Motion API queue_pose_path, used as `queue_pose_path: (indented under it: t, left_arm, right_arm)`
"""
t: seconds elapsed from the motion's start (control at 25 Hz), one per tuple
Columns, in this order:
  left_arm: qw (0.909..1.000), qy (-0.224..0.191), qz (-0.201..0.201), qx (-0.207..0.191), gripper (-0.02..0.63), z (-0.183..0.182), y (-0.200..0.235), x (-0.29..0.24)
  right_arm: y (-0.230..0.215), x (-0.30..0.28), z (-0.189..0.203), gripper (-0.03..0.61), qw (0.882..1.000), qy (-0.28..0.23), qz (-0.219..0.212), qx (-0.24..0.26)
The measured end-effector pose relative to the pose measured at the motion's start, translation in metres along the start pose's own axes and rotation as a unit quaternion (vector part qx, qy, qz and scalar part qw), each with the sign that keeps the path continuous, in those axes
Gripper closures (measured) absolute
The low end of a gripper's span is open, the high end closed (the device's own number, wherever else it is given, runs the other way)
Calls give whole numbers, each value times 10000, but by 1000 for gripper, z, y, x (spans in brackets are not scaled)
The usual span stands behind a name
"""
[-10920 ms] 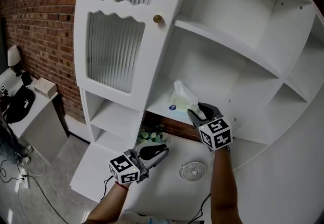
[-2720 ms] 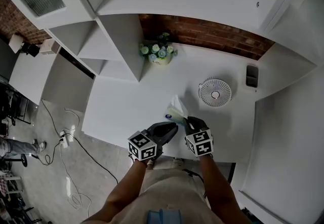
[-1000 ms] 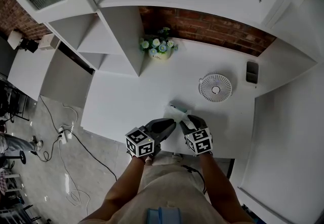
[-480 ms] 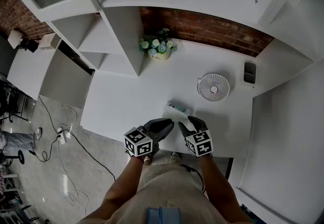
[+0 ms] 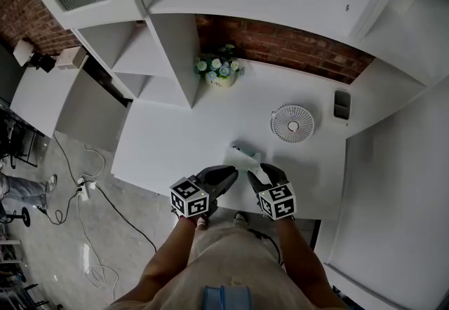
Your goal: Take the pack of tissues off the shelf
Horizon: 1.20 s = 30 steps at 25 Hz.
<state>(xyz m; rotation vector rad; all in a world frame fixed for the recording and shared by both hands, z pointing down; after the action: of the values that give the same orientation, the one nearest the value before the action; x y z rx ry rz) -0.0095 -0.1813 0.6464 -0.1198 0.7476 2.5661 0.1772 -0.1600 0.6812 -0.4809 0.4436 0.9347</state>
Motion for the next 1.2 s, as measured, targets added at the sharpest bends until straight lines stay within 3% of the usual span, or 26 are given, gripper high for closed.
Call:
queue_pose_path:
  t: [0.28,0.76,1.2]
  left_arm:
    - [10000,-26,-48,-20,554,1,-4,5]
    - [9998,-76,-112,-109,554,-1,-15,13]
    - [9996,-78,-90,-259,554,-7,-21,15]
  right_arm:
    - [4,11,-4,381,9999,-95,-30,48]
    - [18,35,-15,548,9984,-455,-208,258]
    - [33,50,-29,563,9963,-655,-384,412]
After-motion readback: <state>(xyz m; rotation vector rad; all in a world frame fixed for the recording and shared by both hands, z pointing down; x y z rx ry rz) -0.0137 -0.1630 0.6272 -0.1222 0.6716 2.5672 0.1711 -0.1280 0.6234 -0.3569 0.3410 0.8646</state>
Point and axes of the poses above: the fingertips, and each gripper's own axes: x backward along the fingers, y to its left, z out of its underside, the point moved 9 cm from there along x, backward along the fingers, and after that the axes turned 3 degrees about -z, right-handed, at the moved point
